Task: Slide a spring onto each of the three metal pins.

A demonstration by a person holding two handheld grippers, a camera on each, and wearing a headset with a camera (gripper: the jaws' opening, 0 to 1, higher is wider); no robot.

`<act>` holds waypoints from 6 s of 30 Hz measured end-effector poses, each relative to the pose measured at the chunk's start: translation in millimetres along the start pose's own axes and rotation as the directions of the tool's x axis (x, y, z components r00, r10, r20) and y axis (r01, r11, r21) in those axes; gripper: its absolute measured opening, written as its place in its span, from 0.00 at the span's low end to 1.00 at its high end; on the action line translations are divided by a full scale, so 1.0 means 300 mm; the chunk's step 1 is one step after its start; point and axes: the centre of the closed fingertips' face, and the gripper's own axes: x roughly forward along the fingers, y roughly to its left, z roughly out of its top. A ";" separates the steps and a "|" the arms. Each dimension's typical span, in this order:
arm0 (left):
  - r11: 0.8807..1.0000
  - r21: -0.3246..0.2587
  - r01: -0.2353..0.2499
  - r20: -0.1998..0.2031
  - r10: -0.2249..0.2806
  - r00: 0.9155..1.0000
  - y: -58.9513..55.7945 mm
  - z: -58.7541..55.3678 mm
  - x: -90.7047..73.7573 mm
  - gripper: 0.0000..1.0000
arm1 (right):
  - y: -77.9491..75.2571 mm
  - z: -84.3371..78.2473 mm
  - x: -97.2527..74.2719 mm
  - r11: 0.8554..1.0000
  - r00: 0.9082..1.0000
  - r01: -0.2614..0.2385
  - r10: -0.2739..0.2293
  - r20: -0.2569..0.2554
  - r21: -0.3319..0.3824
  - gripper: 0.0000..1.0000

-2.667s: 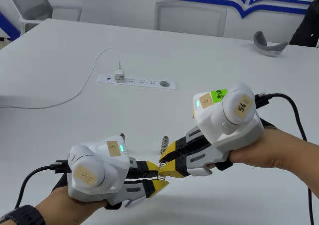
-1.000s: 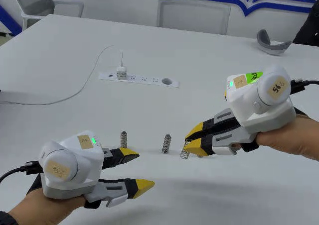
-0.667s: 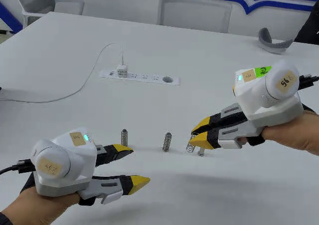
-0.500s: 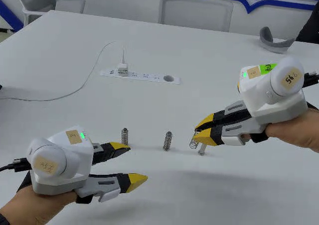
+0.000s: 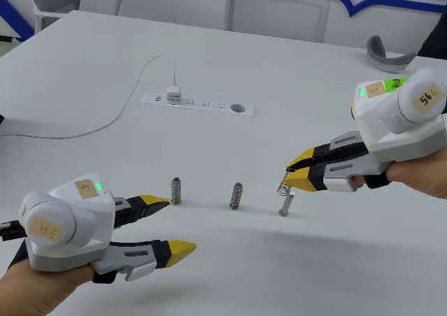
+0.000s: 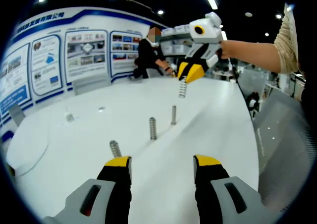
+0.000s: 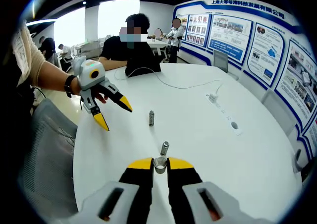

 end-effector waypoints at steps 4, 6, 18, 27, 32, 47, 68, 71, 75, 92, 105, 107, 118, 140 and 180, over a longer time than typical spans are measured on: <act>1.000 -0.007 -0.007 0.000 0.007 1.000 0.010 -0.005 -0.006 0.52 | -0.022 -0.012 -0.004 1.000 1.000 0.021 -0.021 -0.009 0.008 0.12; 1.000 -0.010 -0.009 -0.001 0.009 1.000 0.010 -0.007 -0.008 0.52 | -0.038 -0.019 -0.005 0.999 0.999 0.036 -0.036 -0.014 0.016 0.12; 1.000 -0.017 -0.014 -0.002 0.014 1.000 0.014 -0.008 -0.014 0.55 | -0.108 -0.071 0.007 0.993 0.994 0.099 -0.096 -0.050 0.057 0.12; 1.000 -0.020 -0.020 -0.007 0.020 1.000 0.012 -0.007 -0.020 0.56 | -0.131 -0.111 0.031 0.989 0.993 0.111 -0.106 -0.060 0.094 0.12; 1.000 -0.021 -0.022 -0.007 0.021 1.000 0.014 -0.007 -0.022 0.56 | -0.133 -0.123 0.042 0.988 0.992 0.112 -0.106 -0.061 0.110 0.12; 0.999 -0.022 -0.027 -0.010 0.027 1.000 0.026 -0.011 -0.024 0.56 | -0.136 -0.145 0.065 0.985 0.993 0.109 -0.101 -0.061 0.133 0.12; 0.999 -0.025 -0.028 -0.015 0.028 1.000 0.028 -0.012 -0.019 0.55 | -0.135 -0.197 0.136 0.981 0.993 0.105 -0.093 -0.078 0.161 0.12; 0.999 -0.025 -0.028 -0.016 0.028 0.999 0.028 -0.013 -0.019 0.55 | -0.136 -0.204 0.147 0.980 0.992 0.107 -0.095 -0.077 0.166 0.12; 0.999 -0.025 -0.027 -0.016 0.027 1.000 0.027 -0.012 -0.018 0.55 | -0.139 -0.208 0.156 0.979 0.992 0.109 -0.098 -0.076 0.174 0.12; 0.999 -0.022 -0.032 -0.015 0.032 0.999 0.033 -0.008 -0.022 0.54 | -0.153 -0.222 0.192 0.973 0.991 0.126 -0.115 -0.066 0.194 0.12; 0.999 -0.021 -0.034 -0.017 0.034 0.999 0.031 -0.007 -0.026 0.55 | -0.162 -0.251 0.208 0.969 0.989 0.144 -0.133 -0.069 0.201 0.12; 0.999 -0.020 -0.034 -0.016 0.033 0.999 0.031 -0.006 -0.026 0.55 | -0.162 -0.255 0.209 0.968 0.989 0.145 -0.133 -0.069 0.204 0.12; 0.999 -0.019 -0.035 -0.015 0.034 0.999 0.031 -0.003 -0.027 0.55 | -0.154 -0.269 0.214 0.967 0.988 0.147 -0.134 -0.077 0.209 0.12; 0.999 -0.025 -0.040 -0.016 0.039 0.999 0.041 -0.008 -0.023 0.56 | -0.144 -0.276 0.198 0.967 0.987 0.154 -0.144 -0.065 0.200 0.21; 0.997 -0.038 -0.064 -0.032 0.063 0.998 0.055 -0.023 -0.047 0.64 | -0.014 -0.280 0.079 0.978 0.987 0.133 -0.146 0.070 0.163 0.41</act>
